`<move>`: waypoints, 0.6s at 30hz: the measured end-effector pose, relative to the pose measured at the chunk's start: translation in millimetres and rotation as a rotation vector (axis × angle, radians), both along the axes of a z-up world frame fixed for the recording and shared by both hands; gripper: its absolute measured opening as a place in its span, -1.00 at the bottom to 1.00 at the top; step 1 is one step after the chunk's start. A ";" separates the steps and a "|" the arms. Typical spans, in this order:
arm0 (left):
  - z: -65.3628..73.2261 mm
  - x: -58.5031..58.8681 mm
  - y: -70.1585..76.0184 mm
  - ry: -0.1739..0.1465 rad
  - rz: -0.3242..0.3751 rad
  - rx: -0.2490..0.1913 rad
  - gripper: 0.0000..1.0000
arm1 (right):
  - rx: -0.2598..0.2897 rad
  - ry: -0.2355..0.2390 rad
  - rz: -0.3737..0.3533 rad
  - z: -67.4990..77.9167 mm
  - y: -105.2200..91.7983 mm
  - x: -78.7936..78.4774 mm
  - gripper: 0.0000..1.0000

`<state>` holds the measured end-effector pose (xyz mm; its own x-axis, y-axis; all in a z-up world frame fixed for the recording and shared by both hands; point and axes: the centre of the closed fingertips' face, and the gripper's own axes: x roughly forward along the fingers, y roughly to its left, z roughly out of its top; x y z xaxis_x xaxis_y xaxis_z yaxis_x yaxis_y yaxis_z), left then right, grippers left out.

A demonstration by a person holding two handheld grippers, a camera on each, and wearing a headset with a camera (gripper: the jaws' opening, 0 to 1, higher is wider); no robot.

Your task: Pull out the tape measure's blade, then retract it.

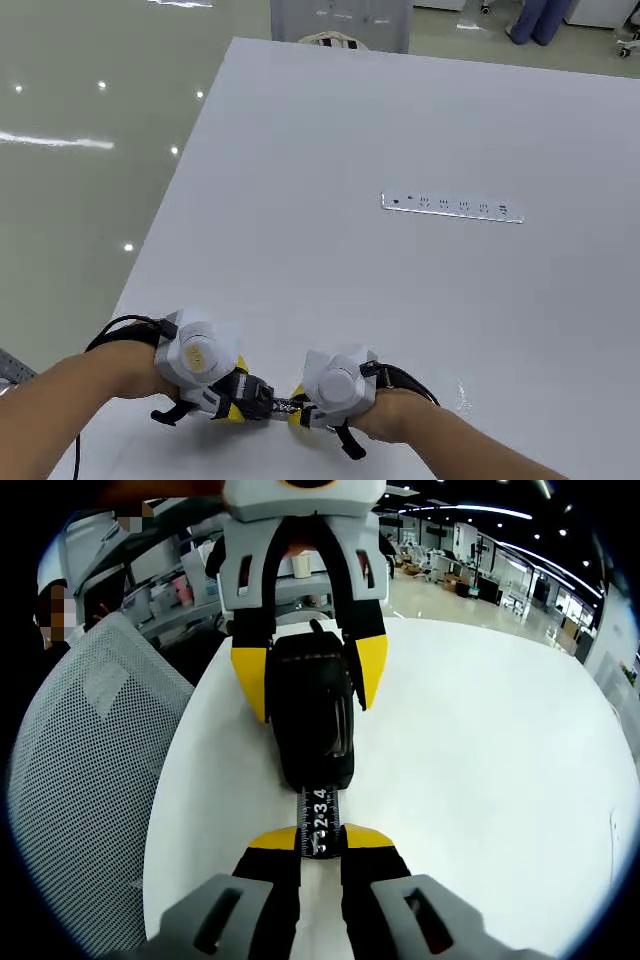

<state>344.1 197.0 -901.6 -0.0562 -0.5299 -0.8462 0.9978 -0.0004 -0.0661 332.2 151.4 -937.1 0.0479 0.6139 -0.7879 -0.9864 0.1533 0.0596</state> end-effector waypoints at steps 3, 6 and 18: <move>0.1 0.2 0.2 -0.001 0.000 0.000 -0.32 | -0.003 0.000 0.002 0.4 -0.4 0.5 -0.73; -0.3 0.5 0.2 0.000 0.002 0.003 -0.32 | -0.008 -0.003 0.006 -0.1 -1.6 1.0 -0.73; -0.9 0.7 -0.2 0.002 0.010 -0.001 -0.32 | -0.026 -0.005 -0.006 -0.9 -14.8 0.1 -0.73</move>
